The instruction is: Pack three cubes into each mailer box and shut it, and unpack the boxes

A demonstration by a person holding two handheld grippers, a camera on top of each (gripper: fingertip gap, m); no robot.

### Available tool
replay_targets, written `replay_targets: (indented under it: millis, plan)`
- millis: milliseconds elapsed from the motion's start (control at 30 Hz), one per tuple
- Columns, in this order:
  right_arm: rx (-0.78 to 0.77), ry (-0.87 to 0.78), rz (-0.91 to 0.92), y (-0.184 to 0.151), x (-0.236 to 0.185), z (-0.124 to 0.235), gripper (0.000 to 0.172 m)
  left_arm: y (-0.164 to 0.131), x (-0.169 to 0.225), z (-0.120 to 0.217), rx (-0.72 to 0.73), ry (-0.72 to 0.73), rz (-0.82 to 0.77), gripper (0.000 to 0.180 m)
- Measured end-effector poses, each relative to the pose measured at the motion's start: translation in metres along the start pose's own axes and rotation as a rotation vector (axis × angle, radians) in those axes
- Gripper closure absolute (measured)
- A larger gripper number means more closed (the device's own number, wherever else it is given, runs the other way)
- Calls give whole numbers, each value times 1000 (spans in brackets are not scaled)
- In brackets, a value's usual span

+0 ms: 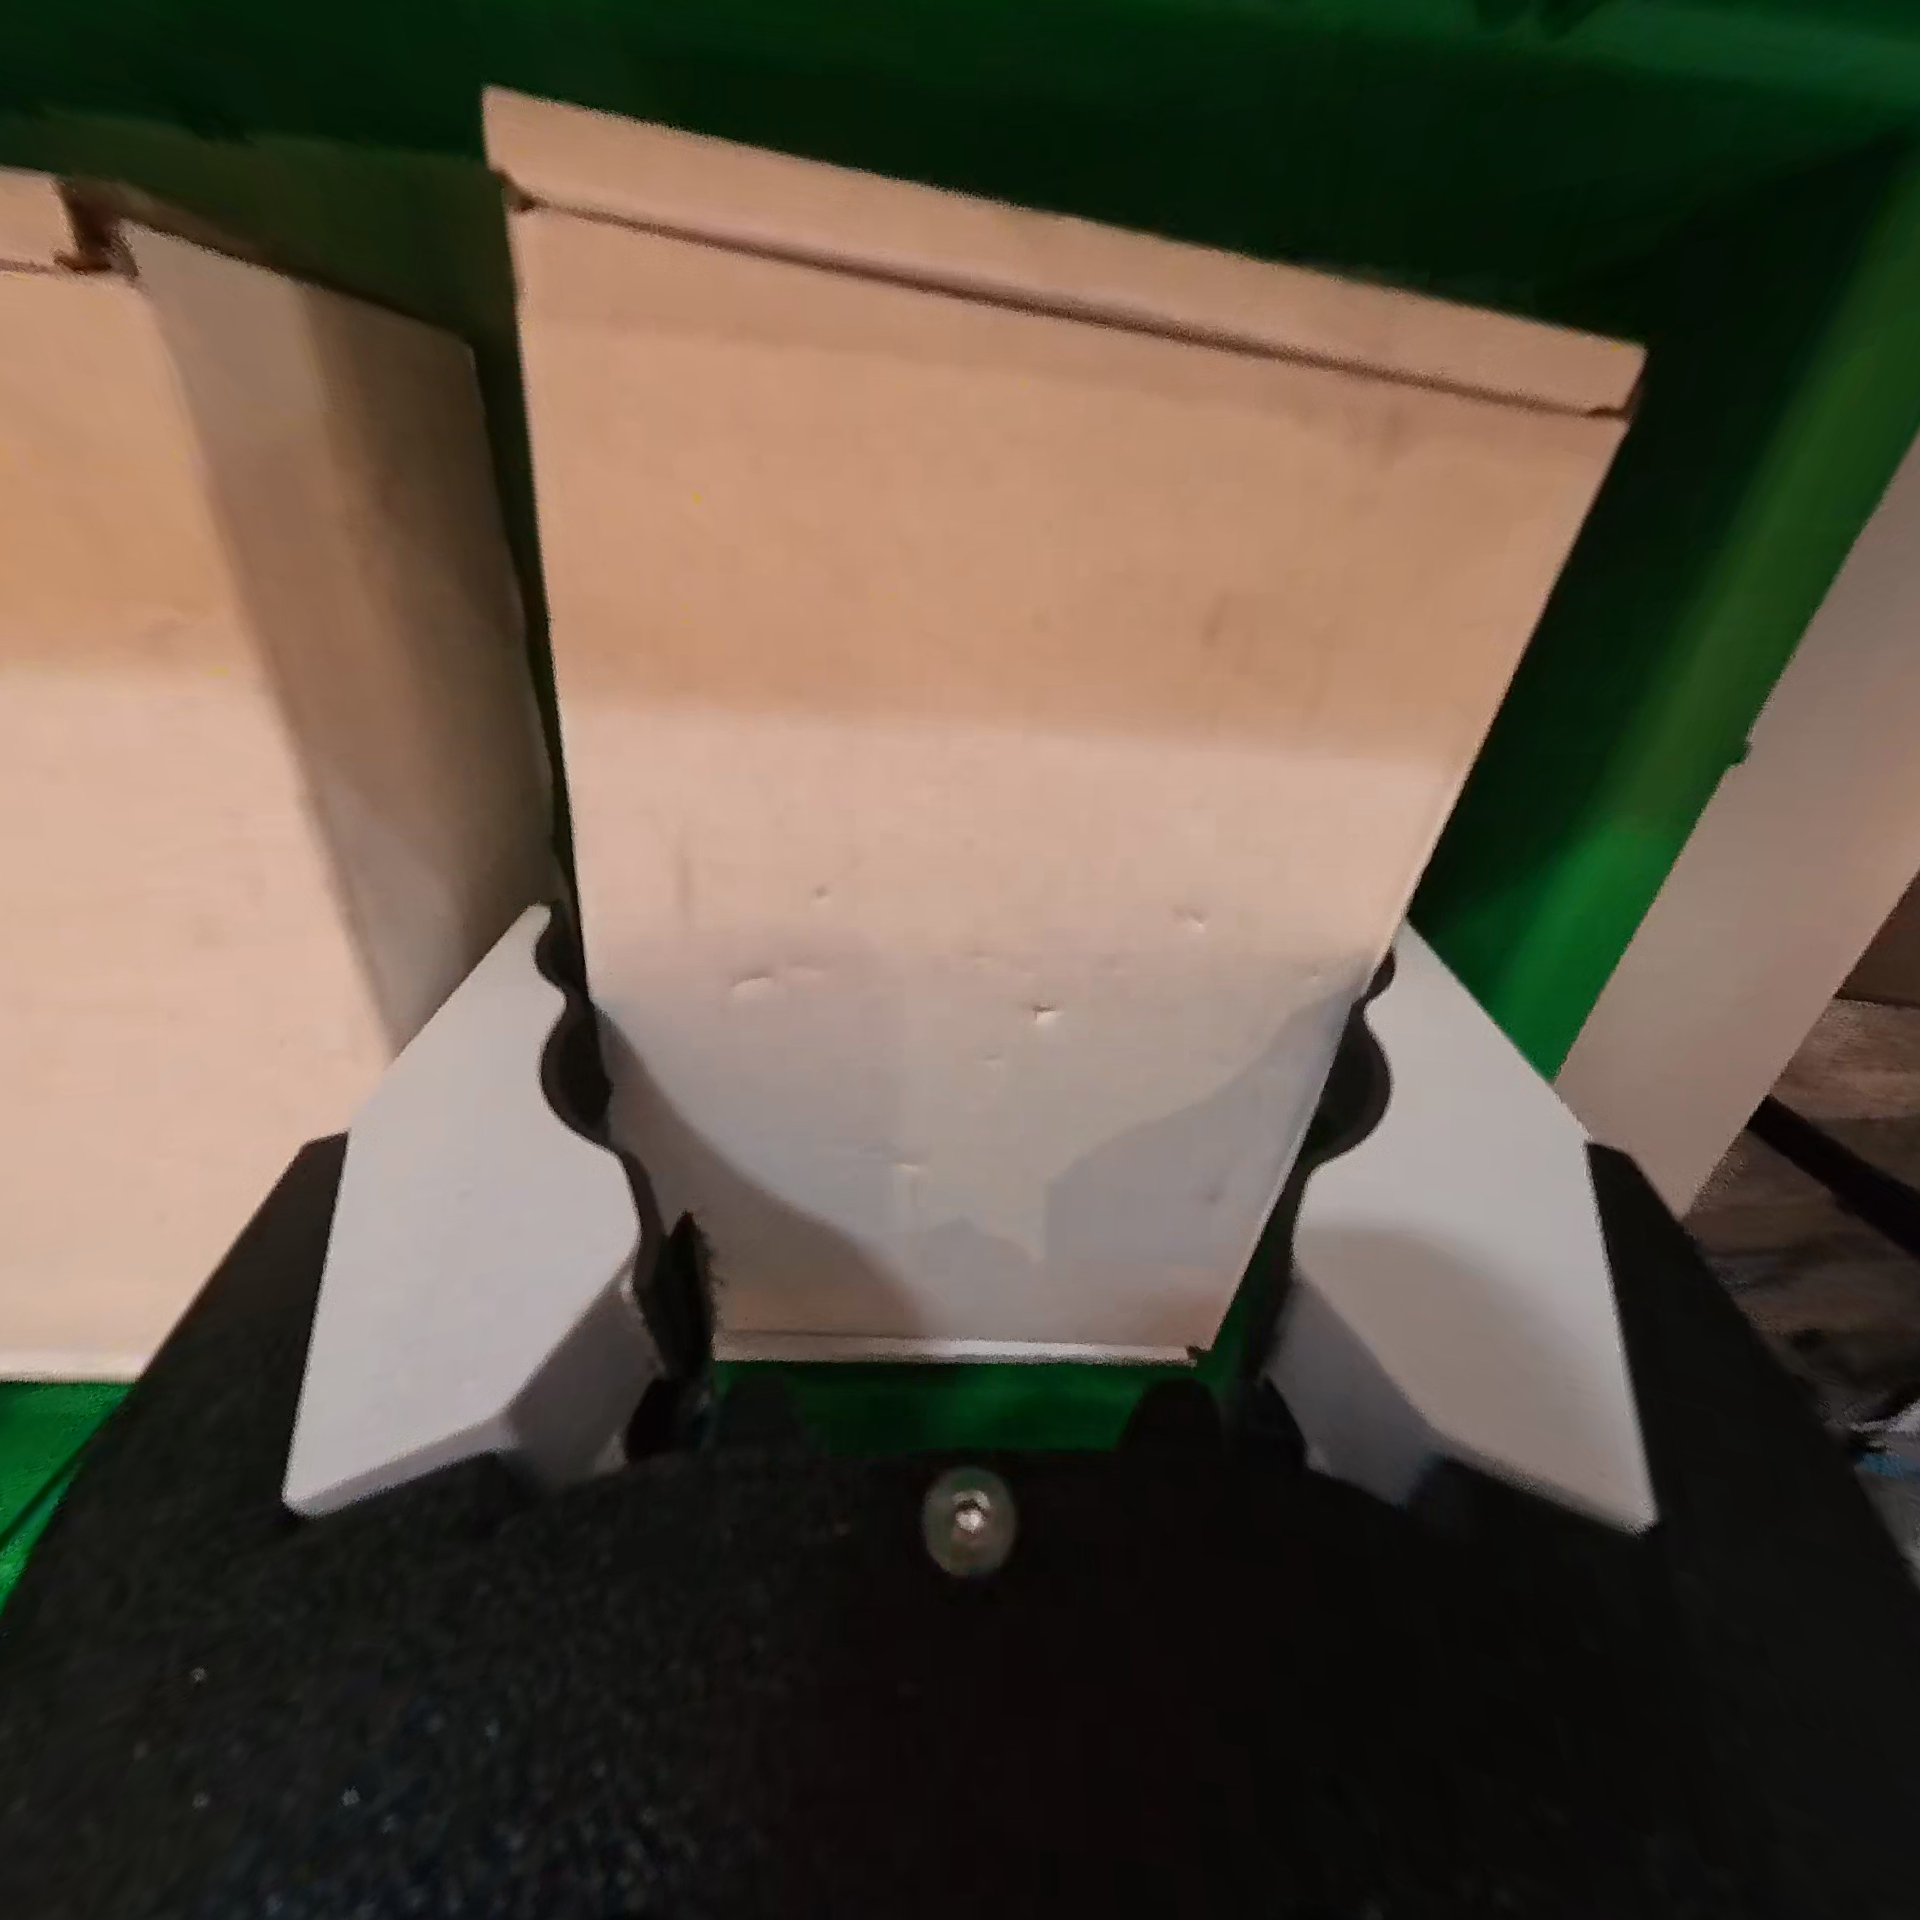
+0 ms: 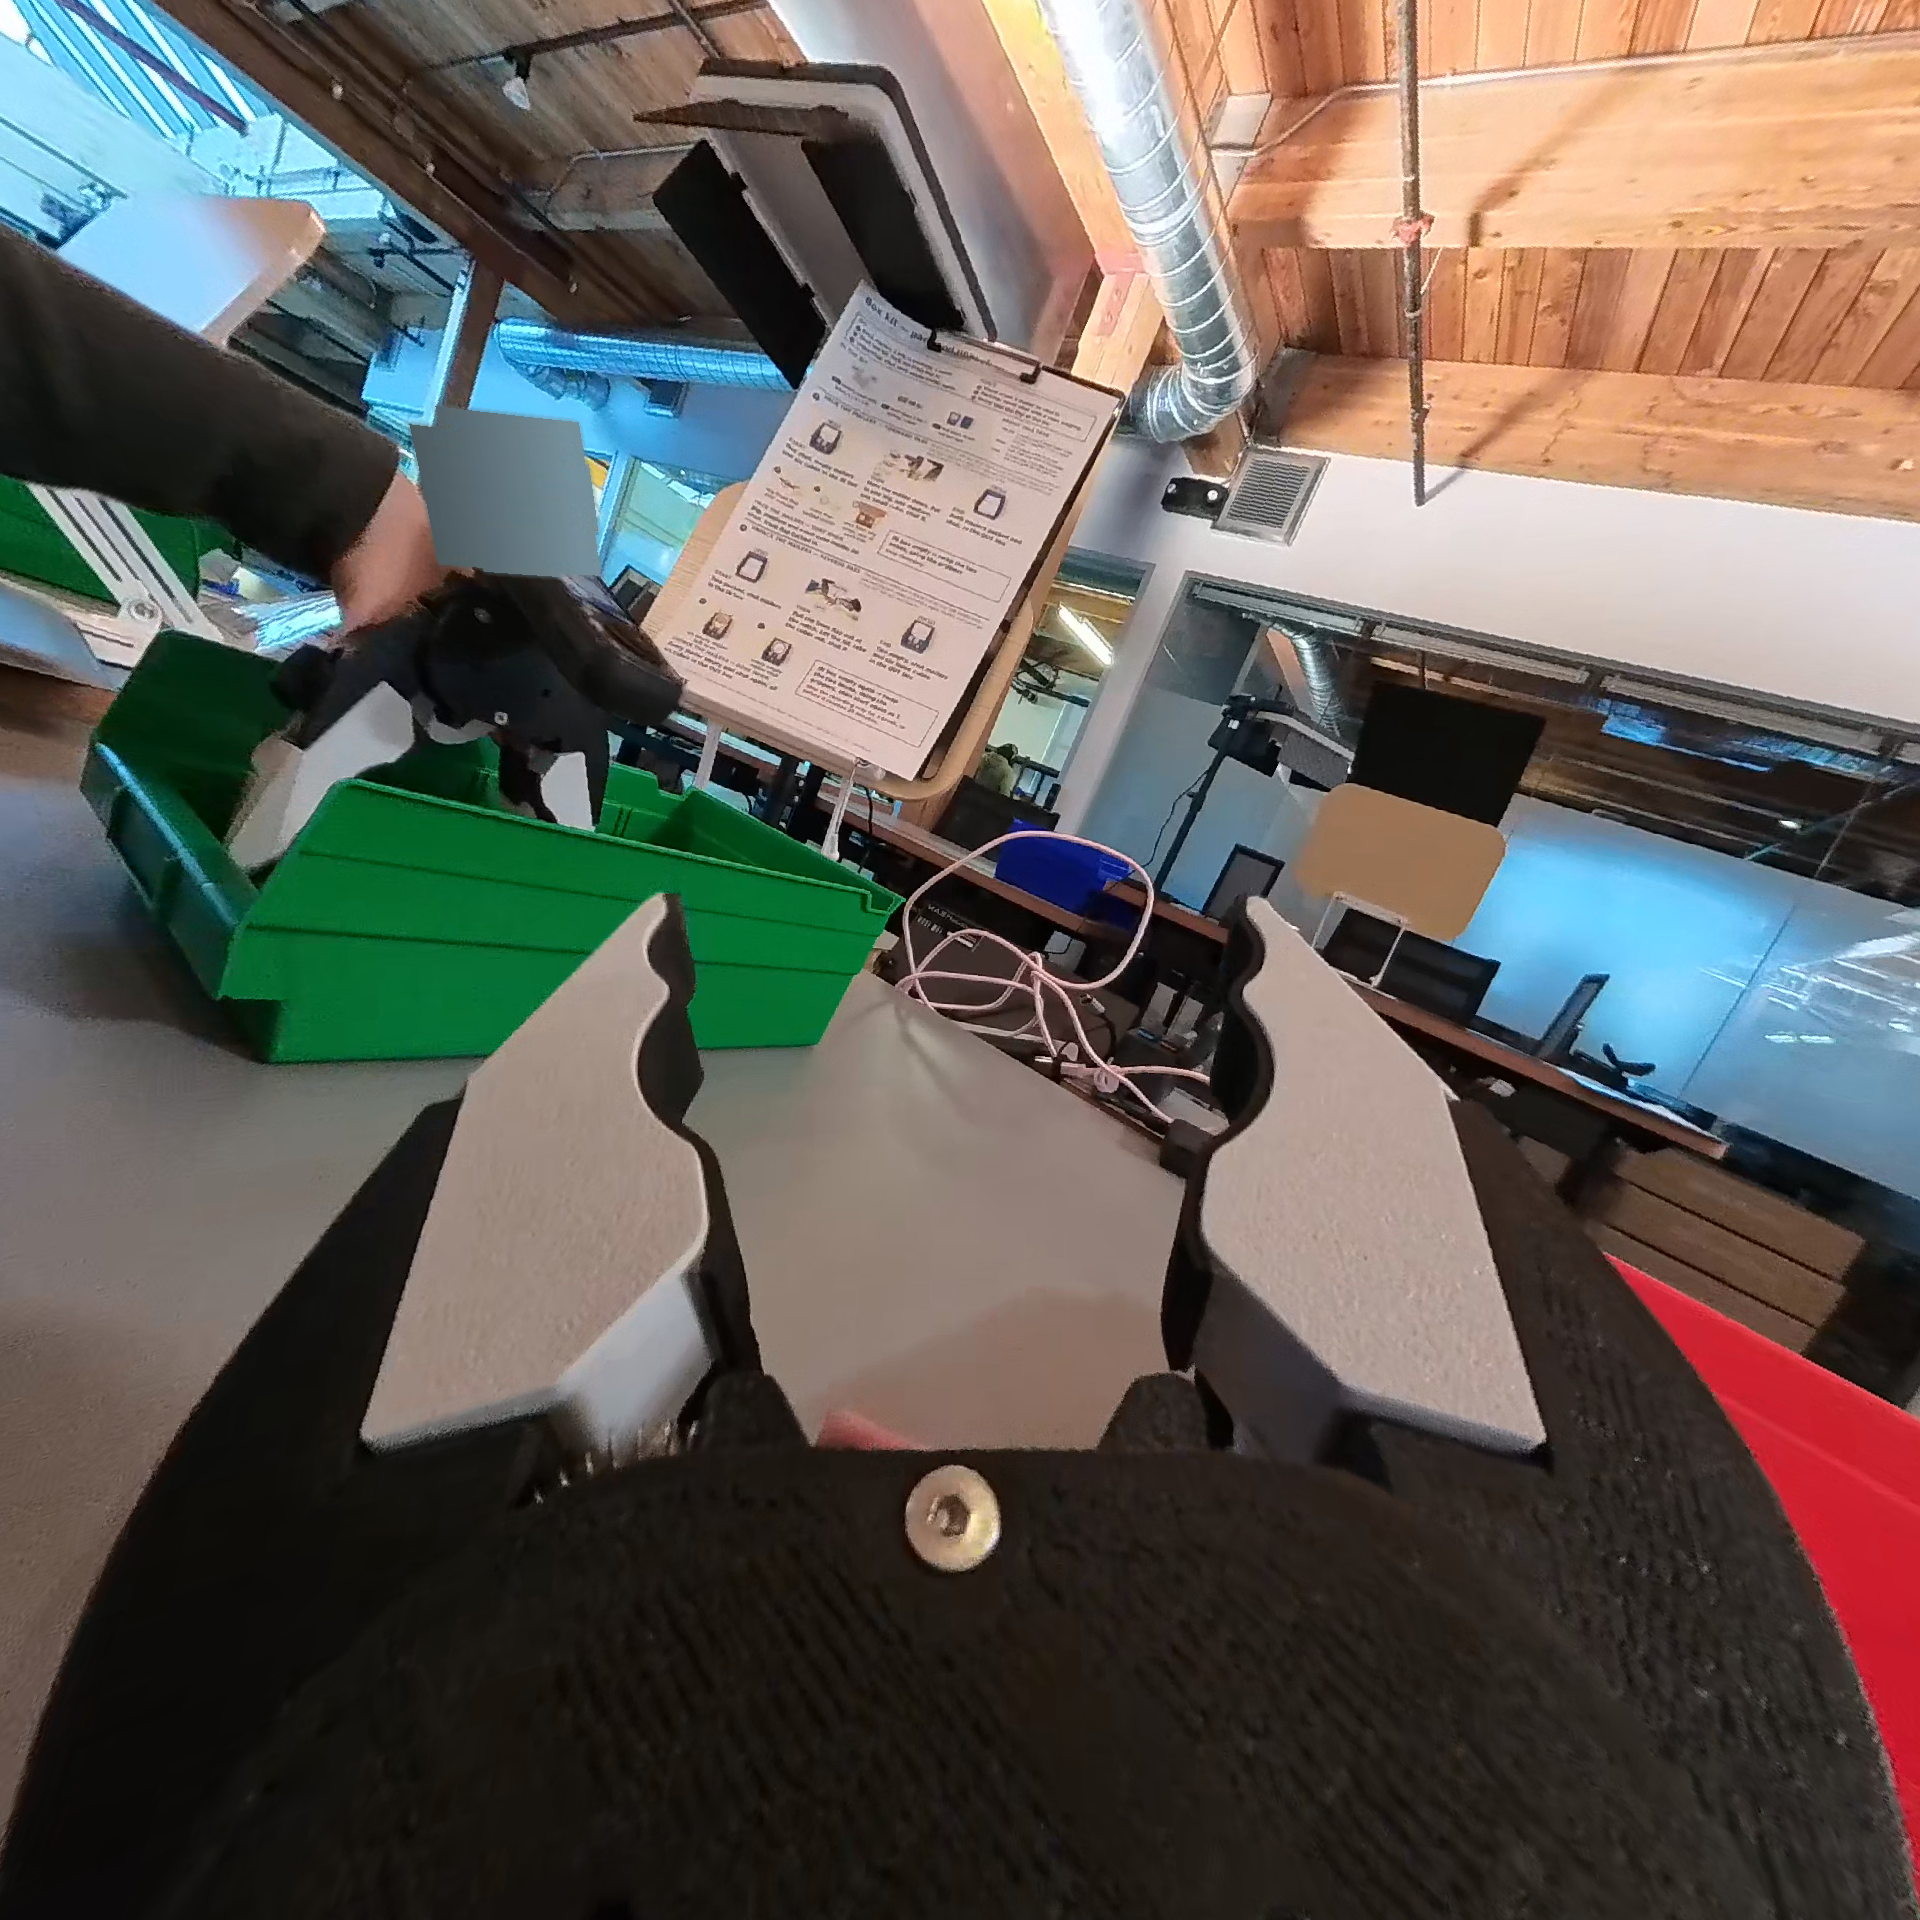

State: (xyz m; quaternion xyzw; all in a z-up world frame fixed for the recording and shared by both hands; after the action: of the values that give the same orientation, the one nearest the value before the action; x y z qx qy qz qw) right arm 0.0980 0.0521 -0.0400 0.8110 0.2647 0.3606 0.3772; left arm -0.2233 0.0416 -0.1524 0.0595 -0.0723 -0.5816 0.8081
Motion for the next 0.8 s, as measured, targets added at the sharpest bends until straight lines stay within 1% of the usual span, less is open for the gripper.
replay_targets:
  millis: [133,167,267,333,400,500,600,667,800]
  plan:
    - [-13,11,14,-2,-2,0,72,2,1,1,38,37,-30,42]
    - [-16,14,18,-2,-3,0,72,4,2,3,60,63,-56,47]
    - [-22,19,28,-3,-4,0,73,6,6,9,111,182,-105,48]
    - [-21,21,29,-3,-5,0,73,7,9,15,144,313,-146,48]
    - [-16,20,25,-2,-5,1,73,6,9,26,156,491,-208,48]
    - [-2,16,14,1,-4,2,74,11,14,47,234,778,-282,47]
    - [11,10,5,3,-2,2,75,19,24,77,326,1091,-343,47]
    - [19,7,-2,4,-2,3,75,27,32,92,358,1213,-360,47]
    - [25,2,-23,4,0,3,75,55,37,121,372,1297,-379,45]
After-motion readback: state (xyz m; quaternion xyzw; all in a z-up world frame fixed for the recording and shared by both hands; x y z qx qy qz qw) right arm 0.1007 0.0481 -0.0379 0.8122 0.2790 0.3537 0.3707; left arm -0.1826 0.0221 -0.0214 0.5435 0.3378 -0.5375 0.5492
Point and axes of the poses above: each gripper's, where its closed fingertips meet, z back along the fingers, y out of its top, x = y × z across the jaws, the point moved 3 cm from there along z, back along the fingers, and after that the axes turned 7 degrees about x, right-handed, at the moved point
